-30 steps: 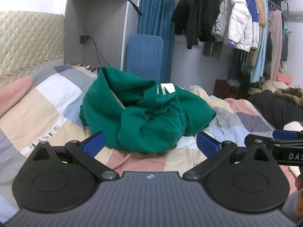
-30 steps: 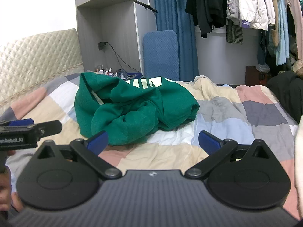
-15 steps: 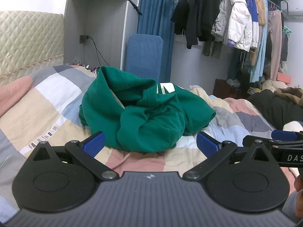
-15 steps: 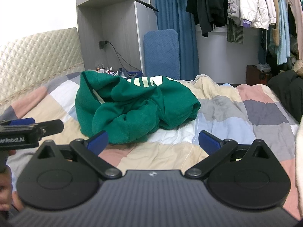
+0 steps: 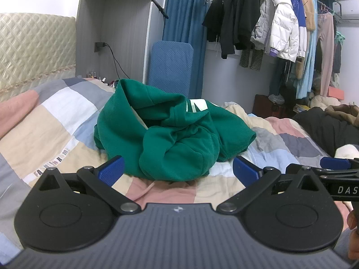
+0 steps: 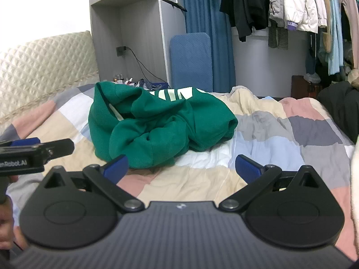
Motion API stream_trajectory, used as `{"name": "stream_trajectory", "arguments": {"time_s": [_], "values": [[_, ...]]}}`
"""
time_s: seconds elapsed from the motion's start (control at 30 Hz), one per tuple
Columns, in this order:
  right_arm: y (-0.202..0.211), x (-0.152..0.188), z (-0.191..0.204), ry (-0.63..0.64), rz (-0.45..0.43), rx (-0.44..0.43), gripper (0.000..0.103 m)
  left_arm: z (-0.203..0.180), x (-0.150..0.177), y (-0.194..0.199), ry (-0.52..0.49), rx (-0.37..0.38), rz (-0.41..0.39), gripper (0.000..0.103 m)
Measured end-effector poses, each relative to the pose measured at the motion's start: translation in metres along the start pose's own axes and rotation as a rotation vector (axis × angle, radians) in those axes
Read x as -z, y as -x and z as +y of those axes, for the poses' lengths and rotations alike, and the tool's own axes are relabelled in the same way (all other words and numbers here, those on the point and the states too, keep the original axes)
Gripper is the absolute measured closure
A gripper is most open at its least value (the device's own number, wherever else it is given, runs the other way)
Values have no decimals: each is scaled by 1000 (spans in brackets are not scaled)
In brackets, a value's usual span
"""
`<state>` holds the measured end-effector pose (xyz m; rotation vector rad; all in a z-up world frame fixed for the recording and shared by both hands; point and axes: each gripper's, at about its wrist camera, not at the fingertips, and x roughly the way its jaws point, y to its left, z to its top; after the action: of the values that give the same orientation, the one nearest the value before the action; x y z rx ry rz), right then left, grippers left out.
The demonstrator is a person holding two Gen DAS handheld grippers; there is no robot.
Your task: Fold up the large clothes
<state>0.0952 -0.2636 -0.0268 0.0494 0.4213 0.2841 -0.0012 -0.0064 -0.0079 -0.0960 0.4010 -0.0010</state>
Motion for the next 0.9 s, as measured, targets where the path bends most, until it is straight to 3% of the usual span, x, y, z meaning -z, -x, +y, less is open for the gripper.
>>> {"name": "stream_trajectory", "arguments": {"time_s": [0.57,0.9], "values": [[-14,-3,7,11,5,-18,0,18,-3,-7,34,-25,7,0],[-34,-15,16,23,14,-31,0,31,-4,-32,35,-23,31,0]]}}
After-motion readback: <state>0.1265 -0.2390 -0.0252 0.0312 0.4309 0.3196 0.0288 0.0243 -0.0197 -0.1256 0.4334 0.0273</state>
